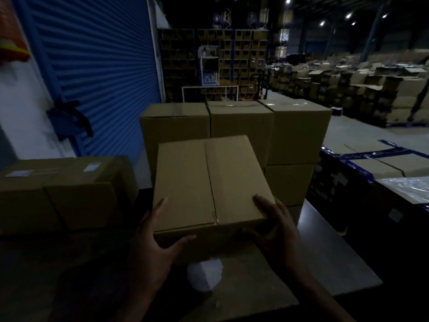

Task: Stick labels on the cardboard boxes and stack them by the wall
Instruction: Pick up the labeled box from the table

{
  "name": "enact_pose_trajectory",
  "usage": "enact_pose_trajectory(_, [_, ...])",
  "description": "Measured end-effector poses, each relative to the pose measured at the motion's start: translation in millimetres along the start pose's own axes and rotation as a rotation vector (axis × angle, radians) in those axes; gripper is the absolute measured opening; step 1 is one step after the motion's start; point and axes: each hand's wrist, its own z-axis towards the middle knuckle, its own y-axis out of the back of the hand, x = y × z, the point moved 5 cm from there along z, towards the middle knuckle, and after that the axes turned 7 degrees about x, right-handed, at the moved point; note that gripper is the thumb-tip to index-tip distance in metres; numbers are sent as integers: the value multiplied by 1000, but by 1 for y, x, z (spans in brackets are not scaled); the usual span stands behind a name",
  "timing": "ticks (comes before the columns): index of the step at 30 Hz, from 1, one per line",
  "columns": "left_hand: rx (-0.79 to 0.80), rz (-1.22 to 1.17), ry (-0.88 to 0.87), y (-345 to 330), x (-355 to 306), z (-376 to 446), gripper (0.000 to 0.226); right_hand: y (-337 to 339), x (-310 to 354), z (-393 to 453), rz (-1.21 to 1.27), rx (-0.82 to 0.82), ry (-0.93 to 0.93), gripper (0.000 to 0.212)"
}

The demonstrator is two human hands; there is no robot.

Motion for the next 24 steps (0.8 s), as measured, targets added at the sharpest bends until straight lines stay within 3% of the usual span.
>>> enact_pose_trajectory(9, [-228, -50, -182, 87, -45, 48, 97, 6, 96, 78, 59, -93, 246, 75])
enact_pose_trajectory(24, [-338, -18, -387, 151, -84, 231, 96, 10, 155, 267, 105, -288, 409, 72])
